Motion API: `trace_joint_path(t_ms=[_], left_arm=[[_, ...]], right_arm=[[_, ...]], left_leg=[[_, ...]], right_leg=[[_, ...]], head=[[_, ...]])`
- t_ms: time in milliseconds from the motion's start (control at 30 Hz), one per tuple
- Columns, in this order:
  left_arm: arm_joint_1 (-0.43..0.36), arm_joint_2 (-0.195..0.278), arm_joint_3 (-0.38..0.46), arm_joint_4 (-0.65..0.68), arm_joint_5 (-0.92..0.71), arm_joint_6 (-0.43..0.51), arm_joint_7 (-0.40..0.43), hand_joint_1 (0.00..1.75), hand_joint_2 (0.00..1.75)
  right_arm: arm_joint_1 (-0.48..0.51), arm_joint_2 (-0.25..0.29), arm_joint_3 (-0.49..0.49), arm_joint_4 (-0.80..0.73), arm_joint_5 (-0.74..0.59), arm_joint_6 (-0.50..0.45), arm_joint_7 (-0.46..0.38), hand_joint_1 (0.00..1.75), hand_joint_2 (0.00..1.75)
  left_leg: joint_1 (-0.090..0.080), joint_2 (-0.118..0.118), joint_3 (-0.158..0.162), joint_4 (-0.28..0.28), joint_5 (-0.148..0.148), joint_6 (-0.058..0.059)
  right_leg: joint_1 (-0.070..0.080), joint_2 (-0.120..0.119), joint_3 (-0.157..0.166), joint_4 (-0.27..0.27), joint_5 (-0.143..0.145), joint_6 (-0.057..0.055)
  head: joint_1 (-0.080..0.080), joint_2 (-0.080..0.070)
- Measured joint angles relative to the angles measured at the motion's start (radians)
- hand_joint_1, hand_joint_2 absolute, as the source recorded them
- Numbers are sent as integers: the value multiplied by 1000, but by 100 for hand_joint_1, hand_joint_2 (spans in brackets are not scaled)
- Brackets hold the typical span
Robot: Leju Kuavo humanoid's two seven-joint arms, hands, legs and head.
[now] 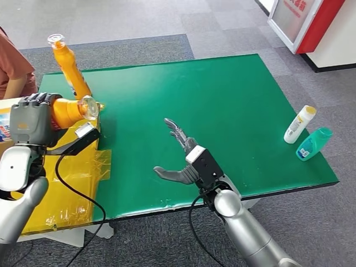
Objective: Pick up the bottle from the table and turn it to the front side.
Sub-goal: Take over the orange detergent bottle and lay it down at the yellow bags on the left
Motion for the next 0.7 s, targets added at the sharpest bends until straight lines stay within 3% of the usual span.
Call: trace_joint_path(t_ms=[233,700], left_arm=[[12,27,-3,70,-74,40,-7,175,175],[34,28,-7,260,-65,139,-66,175,175]], right_arm=[[-10,3,2,0,-11,8,1,0,175],[-43,14,15,4,-28,18,2,0,175]], left_leg=[[0,0,0,0,0,0],[0,0,-1,0,0,0]], right_leg=[[0,0,0,0,0,0],[0,0,-1,0,0,0]], head=[[0,0],[0,0]])
